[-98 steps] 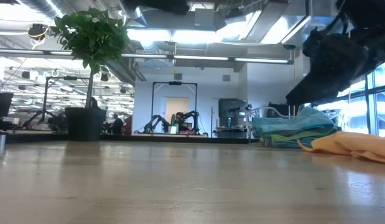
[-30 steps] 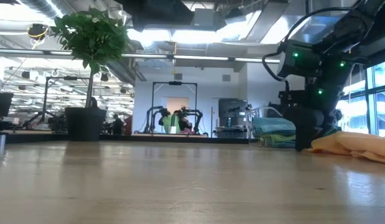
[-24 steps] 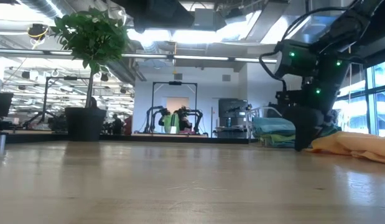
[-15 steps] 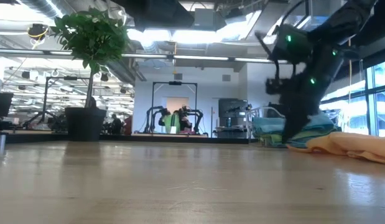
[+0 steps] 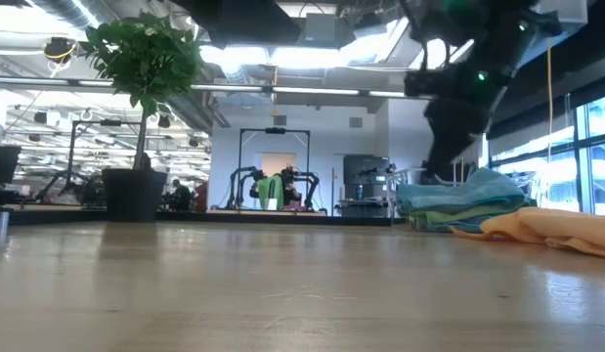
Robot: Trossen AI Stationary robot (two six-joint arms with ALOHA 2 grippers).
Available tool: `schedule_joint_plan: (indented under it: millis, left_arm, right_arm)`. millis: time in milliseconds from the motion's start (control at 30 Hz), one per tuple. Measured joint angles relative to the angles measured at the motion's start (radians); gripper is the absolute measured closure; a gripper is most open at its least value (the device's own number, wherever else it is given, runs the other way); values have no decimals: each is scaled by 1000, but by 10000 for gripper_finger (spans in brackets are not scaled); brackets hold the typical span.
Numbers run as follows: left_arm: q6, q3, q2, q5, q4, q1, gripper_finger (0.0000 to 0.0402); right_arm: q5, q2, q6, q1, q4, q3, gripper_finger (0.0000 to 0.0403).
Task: Fold microfiber towels
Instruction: Fold the orange microfiber towel
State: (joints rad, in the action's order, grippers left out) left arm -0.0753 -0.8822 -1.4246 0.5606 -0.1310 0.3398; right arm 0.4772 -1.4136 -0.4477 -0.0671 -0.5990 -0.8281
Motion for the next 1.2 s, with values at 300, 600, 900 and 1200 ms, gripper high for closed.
schedule_joint_plan:
  millis: [300, 600, 900, 1200]
  left_arm:
    - [0, 0, 0, -2, 0, 1, 358]
    - [0, 0, 0, -1, 0, 1, 358]
    - [0, 0, 0, -1, 0, 1, 358]
    - [0, 0, 0, -1, 0, 1, 358]
  right_arm:
    - [-11, 0, -95, 103, 181, 183, 262]
    - [-116, 0, -176, 178, 230, 244, 235]
    - [-184, 0, -152, 209, 240, 281, 287]
    - [-201, 0, -40, 209, 247, 264, 391]
